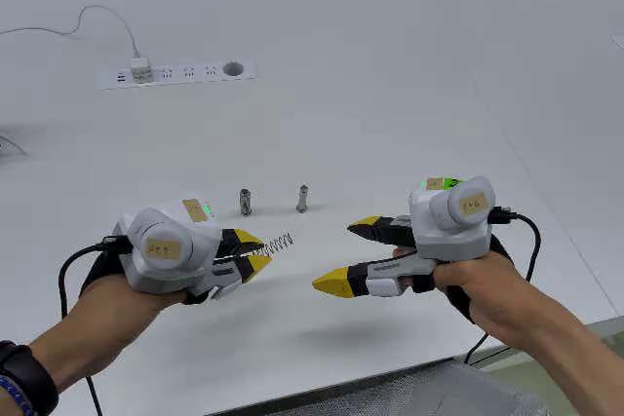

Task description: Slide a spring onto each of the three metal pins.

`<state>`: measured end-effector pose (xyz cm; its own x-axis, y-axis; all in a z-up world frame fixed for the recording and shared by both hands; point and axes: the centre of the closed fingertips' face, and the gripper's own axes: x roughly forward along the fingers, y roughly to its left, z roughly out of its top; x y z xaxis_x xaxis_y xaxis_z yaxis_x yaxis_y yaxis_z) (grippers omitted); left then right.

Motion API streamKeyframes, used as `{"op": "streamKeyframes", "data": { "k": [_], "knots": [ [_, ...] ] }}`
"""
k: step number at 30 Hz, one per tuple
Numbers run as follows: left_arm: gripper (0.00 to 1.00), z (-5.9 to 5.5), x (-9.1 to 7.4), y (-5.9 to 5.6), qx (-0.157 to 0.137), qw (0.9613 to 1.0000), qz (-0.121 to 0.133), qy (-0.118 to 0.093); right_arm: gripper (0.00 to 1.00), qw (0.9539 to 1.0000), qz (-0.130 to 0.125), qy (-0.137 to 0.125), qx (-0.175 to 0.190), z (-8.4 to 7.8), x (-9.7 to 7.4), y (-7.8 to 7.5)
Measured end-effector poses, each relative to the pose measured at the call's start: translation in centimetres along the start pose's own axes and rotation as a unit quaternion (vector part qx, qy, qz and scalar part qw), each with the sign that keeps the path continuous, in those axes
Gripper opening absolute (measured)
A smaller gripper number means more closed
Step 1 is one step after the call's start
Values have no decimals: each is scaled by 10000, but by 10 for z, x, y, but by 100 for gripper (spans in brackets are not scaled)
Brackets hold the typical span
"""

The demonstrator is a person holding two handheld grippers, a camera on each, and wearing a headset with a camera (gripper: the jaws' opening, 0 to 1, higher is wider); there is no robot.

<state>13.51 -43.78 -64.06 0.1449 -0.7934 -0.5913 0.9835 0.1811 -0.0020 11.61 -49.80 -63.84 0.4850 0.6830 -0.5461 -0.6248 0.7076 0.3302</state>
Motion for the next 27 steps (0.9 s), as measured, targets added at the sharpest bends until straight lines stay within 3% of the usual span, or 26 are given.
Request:
{"op": "streamKeyframes", "data": {
  "k": [14,19,27],
  "knots": [
    [11,16,3,-13,189,9996,-174,-123,48,9981,435,-350,276,23,4,13],
    [11,21,2,-16,231,9994,-215,-170,34,9963,619,-437,407,27,6,19],
    [11,25,2,-17,252,9992,-241,-213,26,9937,841,-471,573,30,8,27]
  ]
}}
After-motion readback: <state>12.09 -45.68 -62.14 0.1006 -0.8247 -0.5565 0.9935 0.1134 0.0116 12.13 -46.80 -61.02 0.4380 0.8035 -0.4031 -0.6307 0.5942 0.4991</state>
